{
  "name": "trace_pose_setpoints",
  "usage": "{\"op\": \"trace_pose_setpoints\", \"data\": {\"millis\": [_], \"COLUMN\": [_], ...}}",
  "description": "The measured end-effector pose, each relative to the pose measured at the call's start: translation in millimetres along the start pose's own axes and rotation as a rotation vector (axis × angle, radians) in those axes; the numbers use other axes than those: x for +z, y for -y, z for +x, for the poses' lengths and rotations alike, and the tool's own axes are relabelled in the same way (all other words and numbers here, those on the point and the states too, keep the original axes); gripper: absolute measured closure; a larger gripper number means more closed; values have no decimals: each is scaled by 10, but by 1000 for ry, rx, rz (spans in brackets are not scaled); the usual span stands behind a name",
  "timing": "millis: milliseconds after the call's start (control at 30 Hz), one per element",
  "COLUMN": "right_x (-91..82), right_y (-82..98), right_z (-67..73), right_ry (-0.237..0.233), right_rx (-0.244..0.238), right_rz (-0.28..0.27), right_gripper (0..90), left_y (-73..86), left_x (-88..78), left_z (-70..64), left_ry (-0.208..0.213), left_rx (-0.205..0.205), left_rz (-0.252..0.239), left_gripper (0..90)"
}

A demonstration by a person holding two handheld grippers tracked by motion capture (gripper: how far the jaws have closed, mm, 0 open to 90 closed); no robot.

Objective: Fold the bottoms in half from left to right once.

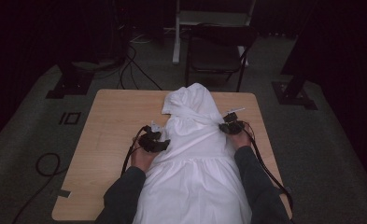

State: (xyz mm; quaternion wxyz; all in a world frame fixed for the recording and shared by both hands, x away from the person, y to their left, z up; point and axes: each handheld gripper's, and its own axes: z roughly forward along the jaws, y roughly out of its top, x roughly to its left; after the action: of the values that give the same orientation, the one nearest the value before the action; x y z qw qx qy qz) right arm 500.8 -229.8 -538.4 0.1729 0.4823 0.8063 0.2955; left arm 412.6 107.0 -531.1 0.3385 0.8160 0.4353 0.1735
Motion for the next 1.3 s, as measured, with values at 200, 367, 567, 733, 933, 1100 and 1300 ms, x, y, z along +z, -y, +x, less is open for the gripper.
{"op": "trace_pose_setpoints", "data": {"millis": [200, 367, 567, 733, 933, 1100, 1300], "right_x": [-12, -61, -202, -391, -601, -721, -705], "right_y": [48, 123, 337, 576, 813, 695, 227], "right_z": [14, 73, 193, 378, 557, 625, 852], "right_ry": [-7, -20, -69, -117, -186, -217, -272], "right_rx": [18, 5, 4, -34, -42, -90, -171], "right_rz": [-24, -32, -54, -48, -17, -28, -105], "right_gripper": [845, 844, 842, 841, 821, 586, 529], "left_y": [88, 176, 419, 652, 866, 787, 509], "left_x": [131, 59, -139, -360, -579, -665, -576], "left_z": [19, 23, -54, -206, -327, -265, -202], "left_ry": [28, 35, 52, 60, 81, 107, 93], "left_rx": [-5, 2, -21, 11, 27, 14, 20], "left_rz": [-3, -10, -33, -28, -13, -42, -71], "left_gripper": [613, 695, 733, 738, 737, 641, 589]}}
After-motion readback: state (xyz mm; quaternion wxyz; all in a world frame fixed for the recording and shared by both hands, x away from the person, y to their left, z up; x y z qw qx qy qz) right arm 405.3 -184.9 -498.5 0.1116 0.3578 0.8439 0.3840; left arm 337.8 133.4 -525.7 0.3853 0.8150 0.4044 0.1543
